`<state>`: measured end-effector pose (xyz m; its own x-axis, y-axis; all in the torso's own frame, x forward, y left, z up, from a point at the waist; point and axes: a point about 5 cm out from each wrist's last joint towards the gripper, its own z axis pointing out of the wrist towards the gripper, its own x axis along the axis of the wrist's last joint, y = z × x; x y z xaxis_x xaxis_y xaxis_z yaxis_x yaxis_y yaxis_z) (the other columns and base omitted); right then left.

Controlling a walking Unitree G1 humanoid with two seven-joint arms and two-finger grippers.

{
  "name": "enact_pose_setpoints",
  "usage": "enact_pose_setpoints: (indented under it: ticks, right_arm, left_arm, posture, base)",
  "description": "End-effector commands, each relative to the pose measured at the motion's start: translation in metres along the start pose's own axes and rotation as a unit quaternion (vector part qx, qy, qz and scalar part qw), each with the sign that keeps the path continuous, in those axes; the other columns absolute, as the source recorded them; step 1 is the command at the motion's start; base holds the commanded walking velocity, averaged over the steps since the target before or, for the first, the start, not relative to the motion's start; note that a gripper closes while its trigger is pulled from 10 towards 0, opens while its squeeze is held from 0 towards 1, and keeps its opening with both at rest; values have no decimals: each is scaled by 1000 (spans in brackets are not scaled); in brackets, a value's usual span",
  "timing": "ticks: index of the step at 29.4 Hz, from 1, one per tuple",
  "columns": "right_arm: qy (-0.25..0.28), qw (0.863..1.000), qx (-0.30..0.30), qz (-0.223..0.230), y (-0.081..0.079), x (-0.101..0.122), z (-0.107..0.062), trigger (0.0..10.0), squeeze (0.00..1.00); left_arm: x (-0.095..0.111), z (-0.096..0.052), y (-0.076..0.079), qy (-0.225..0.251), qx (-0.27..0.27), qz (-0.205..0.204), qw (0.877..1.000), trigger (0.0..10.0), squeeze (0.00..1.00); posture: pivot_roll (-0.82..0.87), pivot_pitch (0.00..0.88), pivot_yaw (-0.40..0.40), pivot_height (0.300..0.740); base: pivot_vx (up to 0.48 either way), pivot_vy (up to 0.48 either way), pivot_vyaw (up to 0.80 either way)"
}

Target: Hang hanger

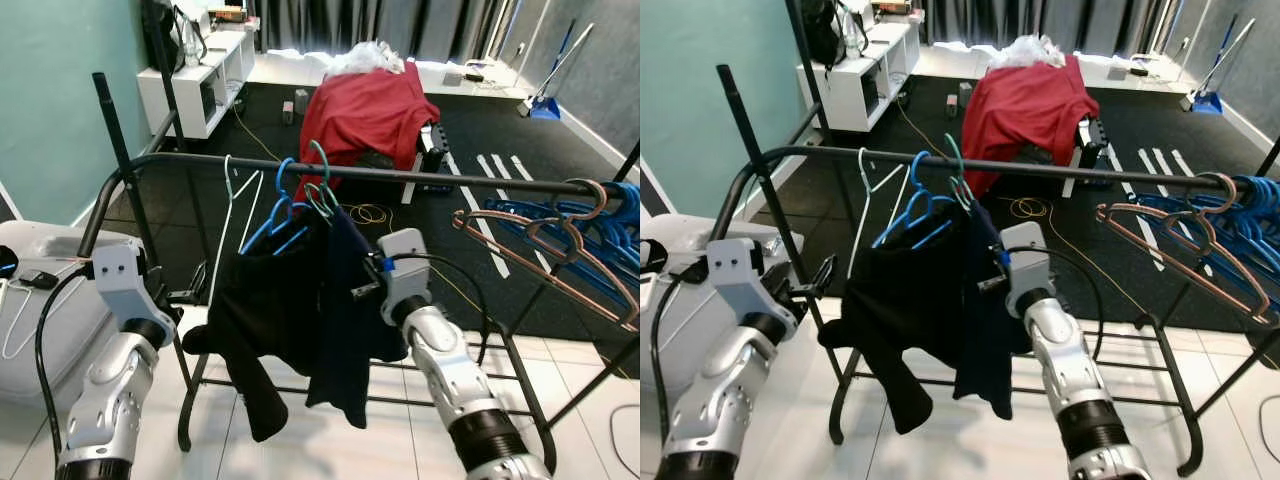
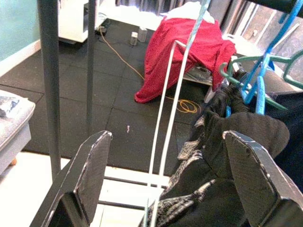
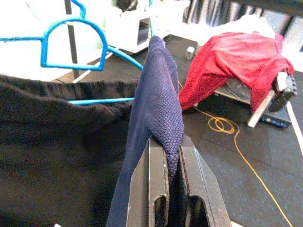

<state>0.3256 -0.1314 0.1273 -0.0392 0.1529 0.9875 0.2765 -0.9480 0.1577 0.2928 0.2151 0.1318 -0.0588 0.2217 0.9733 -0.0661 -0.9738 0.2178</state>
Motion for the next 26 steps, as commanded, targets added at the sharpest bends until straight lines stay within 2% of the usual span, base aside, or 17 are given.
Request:
enact_pose_setpoints:
  ticks: [1, 8, 15, 18, 20, 21, 25, 26]
  right_arm:
    - [14, 1000, -11, -2, 0, 8, -3, 0, 0]
    - [-10, 1000, -22, -6, -4, 1, -9, 0, 0]
    - [-23, 1000, 15, 7, -14, 4, -22, 0, 0]
    - [-23, 999, 38, 18, -18, 7, -32, 0, 0]
    - [-11, 996, 79, 31, -27, 15, -45, 0, 0]
    - [-11, 996, 79, 31, -27, 15, -45, 0, 0]
    - [11, 995, 86, 49, -29, 32, -68, 0, 0]
    - [11, 995, 86, 49, -29, 32, -68, 0, 0]
  left_arm:
    - [-3, -1, -1, -8, 0, -2, 1000, 10000, 0]
    - [-2, -1, -2, -9, -1, -2, 1000, 10000, 0]
    - [-2, -1, -2, -10, -1, -1, 1000, 10000, 0]
    - [-1, -1, -3, -10, -1, -3, 1000, 10000, 0]
    - [-1, -1, -4, -10, -2, -4, 1000, 10000, 0]
    - [-1, -1, -4, -10, -2, -4, 1000, 10000, 0]
    - [0, -1, -5, -13, -16, -3, 1000, 10000, 0]
    - [0, -1, -5, -13, -16, -3, 1000, 10000, 0]
  posture:
    - [-8, 1, -68, 740]
    - [-4, 4, -64, 740]
    - [-13, 6, -65, 740]
    - [-22, 8, -61, 740]
    - [-28, 9, -58, 740]
    - [-28, 9, -58, 740]
    - [-56, 10, -51, 740]
    - [-56, 10, -51, 740]
  base:
    - [0, 0, 0]
    - [0, 0, 0]
    - [0, 0, 0]
    - [0, 0, 0]
    - [0, 0, 0]
    - [0, 0, 0]
    - [0, 0, 0]
    - [0, 0, 0]
